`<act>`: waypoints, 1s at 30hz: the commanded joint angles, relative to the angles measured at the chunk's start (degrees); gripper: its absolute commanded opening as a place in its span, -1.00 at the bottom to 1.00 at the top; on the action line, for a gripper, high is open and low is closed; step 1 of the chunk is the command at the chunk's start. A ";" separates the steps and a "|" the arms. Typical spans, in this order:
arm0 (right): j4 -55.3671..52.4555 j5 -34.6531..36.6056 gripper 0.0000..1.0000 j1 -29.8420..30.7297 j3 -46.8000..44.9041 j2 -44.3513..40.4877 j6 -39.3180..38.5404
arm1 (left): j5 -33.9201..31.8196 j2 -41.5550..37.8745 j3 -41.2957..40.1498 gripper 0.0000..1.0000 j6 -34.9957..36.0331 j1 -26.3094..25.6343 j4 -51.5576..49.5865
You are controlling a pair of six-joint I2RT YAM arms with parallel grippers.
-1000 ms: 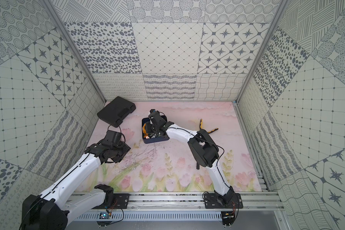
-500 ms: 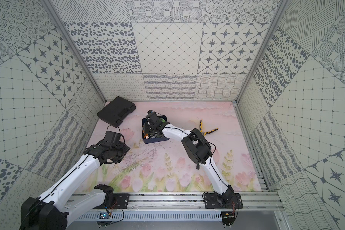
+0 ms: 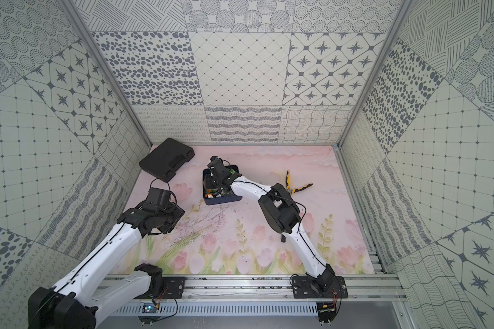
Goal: Take the cookies out of the storage box
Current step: Pick up the cookie from the storage box, then place the cookie at the center of the board.
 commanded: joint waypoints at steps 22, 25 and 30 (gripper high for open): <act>-13.44 26.57 -1.00 3.39 -44.49 -44.70 -1.10 | 1.51 1.62 1.05 0.17 7.23 2.19 4.77; -16.68 29.92 -1.00 4.60 -46.93 -44.83 -1.63 | 2.39 3.66 2.42 0.17 8.76 2.13 5.37; -16.79 34.01 -1.00 7.21 -48.96 -41.01 -2.71 | 4.34 6.65 4.76 0.18 11.70 1.43 6.54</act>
